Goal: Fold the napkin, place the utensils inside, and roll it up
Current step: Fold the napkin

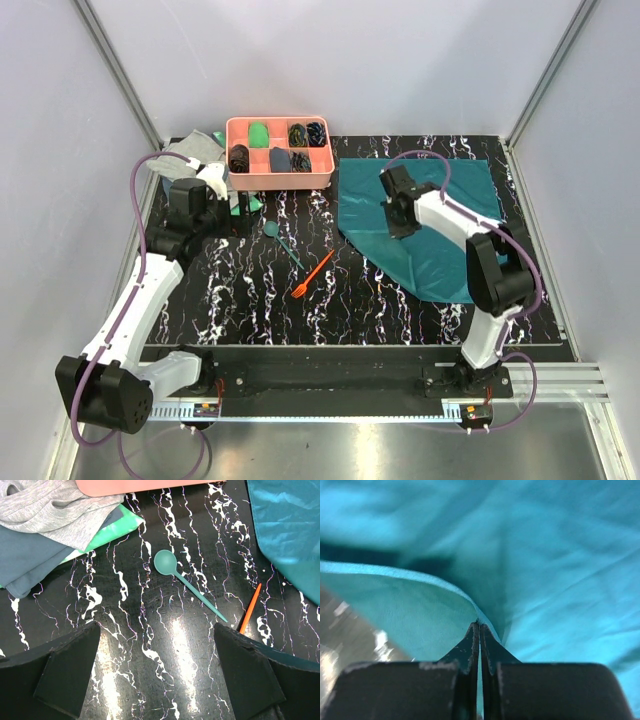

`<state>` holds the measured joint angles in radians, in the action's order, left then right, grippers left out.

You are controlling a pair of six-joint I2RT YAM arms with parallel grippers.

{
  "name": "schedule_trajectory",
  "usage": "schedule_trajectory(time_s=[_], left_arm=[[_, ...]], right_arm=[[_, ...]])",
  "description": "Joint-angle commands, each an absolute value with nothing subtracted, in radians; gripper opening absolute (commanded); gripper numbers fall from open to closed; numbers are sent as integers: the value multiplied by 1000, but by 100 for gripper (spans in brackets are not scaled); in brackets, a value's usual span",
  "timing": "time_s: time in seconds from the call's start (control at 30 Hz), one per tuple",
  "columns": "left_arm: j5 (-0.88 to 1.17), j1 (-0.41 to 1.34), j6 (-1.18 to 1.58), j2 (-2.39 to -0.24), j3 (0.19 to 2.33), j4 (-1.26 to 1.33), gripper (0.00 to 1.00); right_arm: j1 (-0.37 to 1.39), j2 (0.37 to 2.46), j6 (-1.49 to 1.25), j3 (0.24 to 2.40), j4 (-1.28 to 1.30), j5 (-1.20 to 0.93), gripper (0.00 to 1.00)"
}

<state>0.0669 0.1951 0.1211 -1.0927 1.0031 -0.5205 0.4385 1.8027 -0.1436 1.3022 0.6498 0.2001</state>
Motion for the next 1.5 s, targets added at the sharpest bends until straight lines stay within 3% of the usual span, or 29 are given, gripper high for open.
schedule_trajectory(time_s=[0.0,0.6,1.47], left_arm=[[55,189,114,-1074,994,-465,99],[11,189,101,-1112,996,-471,99],[-25,184,89,-1177,1000,-482,99]], right_arm=[[362,1891,-40,1403,638,264,0],[60,2226,132,1863,637,359,0],[-51,2651,178,2520,650,483,0]])
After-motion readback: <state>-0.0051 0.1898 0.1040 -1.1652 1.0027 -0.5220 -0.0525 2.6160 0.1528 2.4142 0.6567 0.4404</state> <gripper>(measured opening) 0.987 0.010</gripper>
